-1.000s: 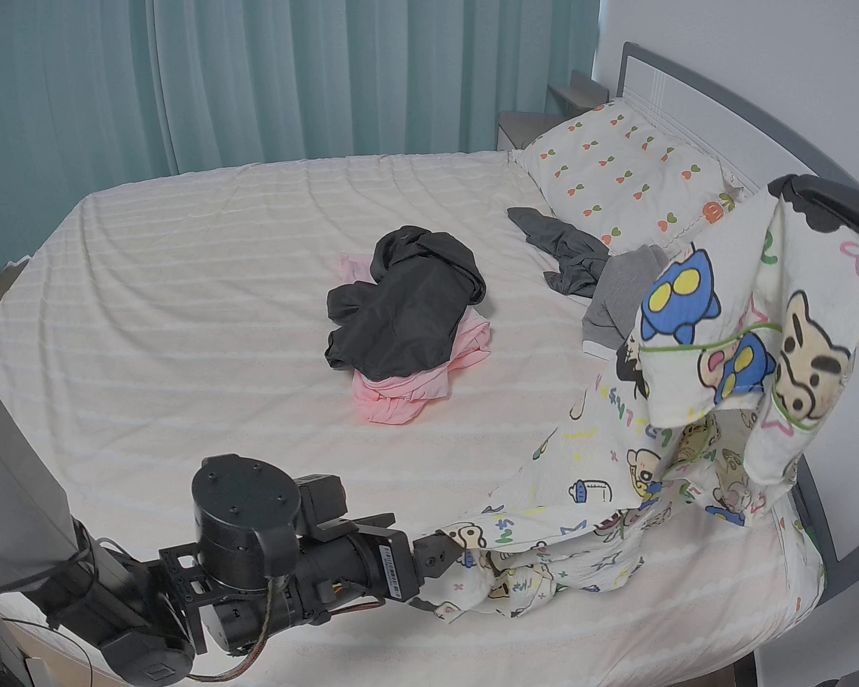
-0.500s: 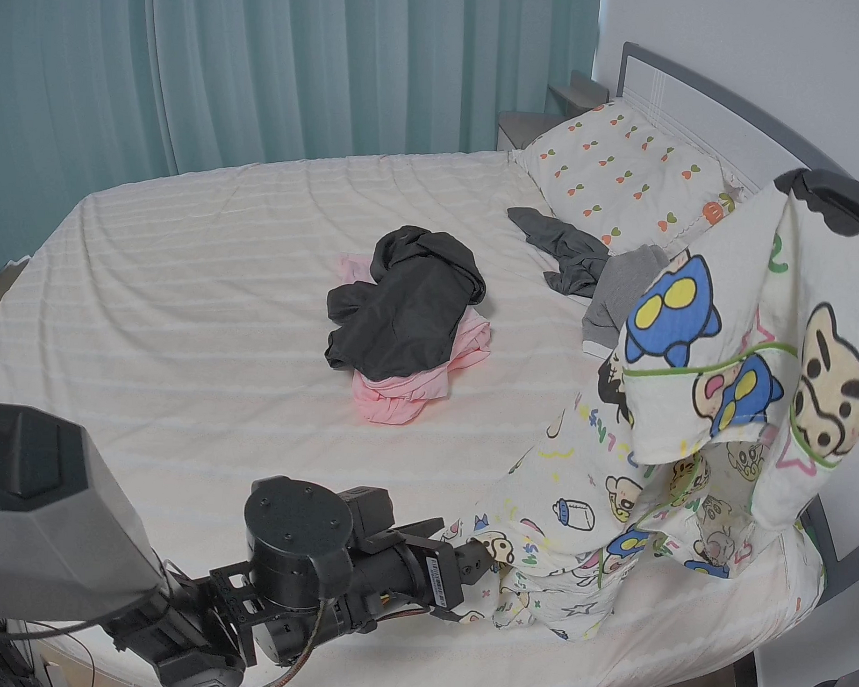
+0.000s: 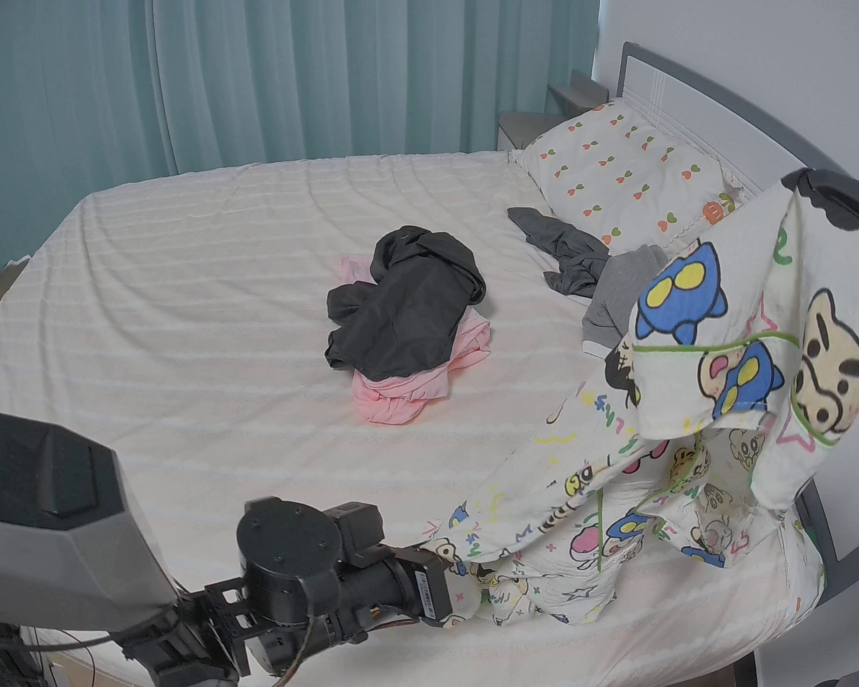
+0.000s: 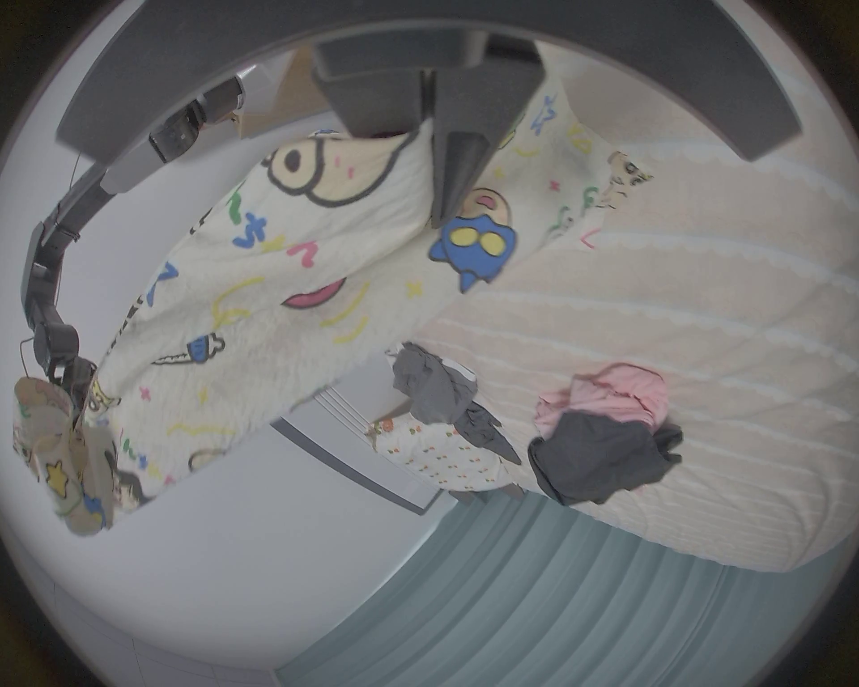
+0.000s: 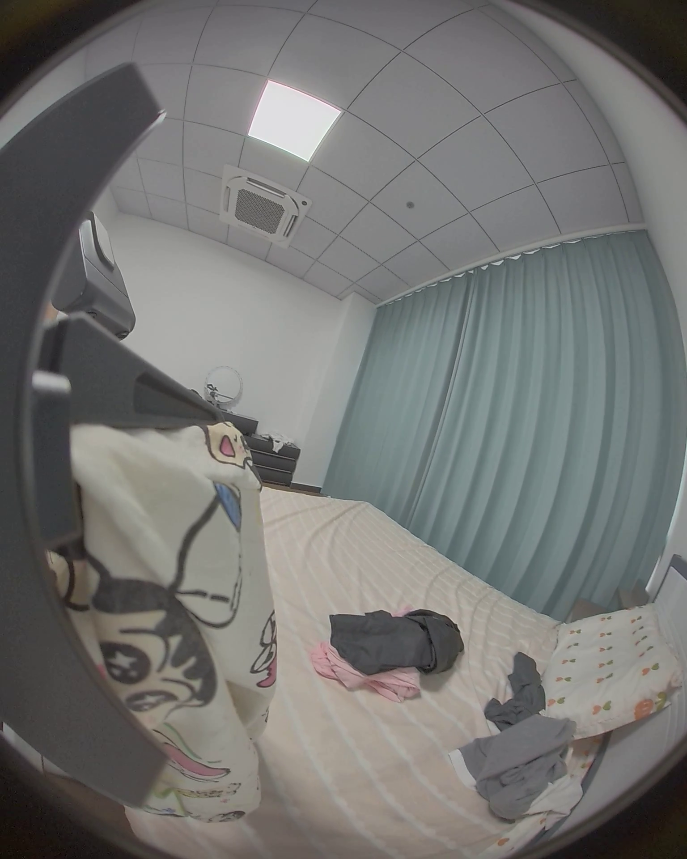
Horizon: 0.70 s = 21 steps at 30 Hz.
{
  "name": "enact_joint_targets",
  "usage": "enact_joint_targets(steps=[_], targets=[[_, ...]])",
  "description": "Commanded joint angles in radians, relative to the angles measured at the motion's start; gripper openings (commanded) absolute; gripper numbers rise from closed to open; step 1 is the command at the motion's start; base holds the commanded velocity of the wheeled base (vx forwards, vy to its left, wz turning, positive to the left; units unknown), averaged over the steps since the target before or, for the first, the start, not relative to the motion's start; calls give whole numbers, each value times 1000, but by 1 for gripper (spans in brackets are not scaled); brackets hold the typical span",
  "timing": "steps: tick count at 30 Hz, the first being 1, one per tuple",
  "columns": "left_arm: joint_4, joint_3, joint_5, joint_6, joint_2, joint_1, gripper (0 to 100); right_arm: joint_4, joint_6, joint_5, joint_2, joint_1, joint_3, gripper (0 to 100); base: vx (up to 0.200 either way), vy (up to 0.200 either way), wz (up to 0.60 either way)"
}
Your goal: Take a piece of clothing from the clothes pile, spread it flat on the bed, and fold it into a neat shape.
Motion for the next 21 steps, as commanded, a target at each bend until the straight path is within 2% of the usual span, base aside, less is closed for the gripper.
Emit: enact_joint_targets(steps=[1,5,6,9,15,17,18,21], targets=[[-2,53,12,11,-144,82,0,0,-2,6,-14,-100,23,0,0,0,0],[-2,64,15,55,-219,142,0,-3,-11,13,-24,-160,66,0,0,0,0],[4,65,30,80,-279,177,0,-10,-29,27,-42,-185,102,0,0,0,0],[23,52,56,106,-371,206,0,-30,-51,41,-57,-212,145,0,0,0,0],[138,-5,72,129,-522,232,0,-60,-78,47,-56,-248,189,0,0,0,0],[171,-36,98,134,-568,240,0,-67,-110,53,-53,-257,207,0,0,0,0],[219,-83,136,144,-614,258,0,-69,-135,56,-53,-266,220,0,0,0,0],[302,-146,145,189,-681,290,0,-69,-141,55,-56,-269,220,0,0,0,0]])
